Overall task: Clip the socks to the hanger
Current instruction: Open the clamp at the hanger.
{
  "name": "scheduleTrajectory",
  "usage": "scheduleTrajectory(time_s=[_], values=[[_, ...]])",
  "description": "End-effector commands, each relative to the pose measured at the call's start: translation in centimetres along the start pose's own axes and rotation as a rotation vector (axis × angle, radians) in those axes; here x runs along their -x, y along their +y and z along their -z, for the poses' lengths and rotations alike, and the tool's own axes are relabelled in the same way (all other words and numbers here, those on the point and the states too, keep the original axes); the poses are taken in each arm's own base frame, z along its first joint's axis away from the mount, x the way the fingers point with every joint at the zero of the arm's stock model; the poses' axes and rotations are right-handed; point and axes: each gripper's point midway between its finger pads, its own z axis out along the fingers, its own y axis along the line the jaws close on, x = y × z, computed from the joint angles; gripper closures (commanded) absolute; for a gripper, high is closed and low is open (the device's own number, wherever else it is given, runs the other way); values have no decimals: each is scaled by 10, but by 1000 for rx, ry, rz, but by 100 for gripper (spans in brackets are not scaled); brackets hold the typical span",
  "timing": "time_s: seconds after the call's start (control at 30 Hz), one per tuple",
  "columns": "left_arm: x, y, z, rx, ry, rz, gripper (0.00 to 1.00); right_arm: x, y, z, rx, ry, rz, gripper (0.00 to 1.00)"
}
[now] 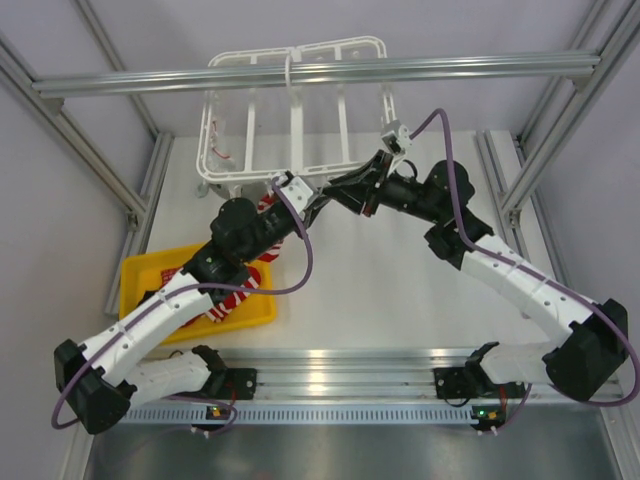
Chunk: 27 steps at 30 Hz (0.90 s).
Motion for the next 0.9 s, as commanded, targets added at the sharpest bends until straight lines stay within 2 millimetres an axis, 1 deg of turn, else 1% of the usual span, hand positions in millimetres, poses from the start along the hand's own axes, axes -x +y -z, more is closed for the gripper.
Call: scheduleTrajectory(time_s=[0.0,0.03,0.07,0.1,0.13,0.17,0.2,0.27,0.37,0.47,0.6,0.7,0.73,0.87], values=[[33,7,-3,25,-106,-1,97,17,19,1,26,-19,-24,78],[32,7,-3,26,-104,0,100,18,11,2,-26,-33,-52,71],[32,7,-3,30,-102,2,100,22,7,5,-58,-51,-68,61],[32,7,-2,32,-103,11,100,19,0,7,-92,-57,-96,56],[32,6,-2,29,-104,11,100,23,-2,9,-111,-79,-144,54],[32,5,-1,26,-103,12,100,26,-4,11,-116,-96,-160,47],[32,5,-1,24,-105,14,100,23,-6,11,-120,-95,-183,45],[33,5,0,24,-106,22,100,25,-4,11,-119,-104,-222,41],[33,4,0,19,-109,32,100,24,-7,9,-129,-108,-266,39],[33,3,0,13,-112,38,100,18,-12,8,-149,-98,-301,41],[34,3,1,19,-117,45,100,16,-16,8,-174,-98,-316,44],[33,5,2,29,-113,46,100,21,-22,13,-223,-118,-307,45],[33,5,3,32,-114,46,100,27,-22,16,-234,-139,-288,45],[31,5,3,32,-108,46,100,27,-19,23,-241,-130,-270,48]])
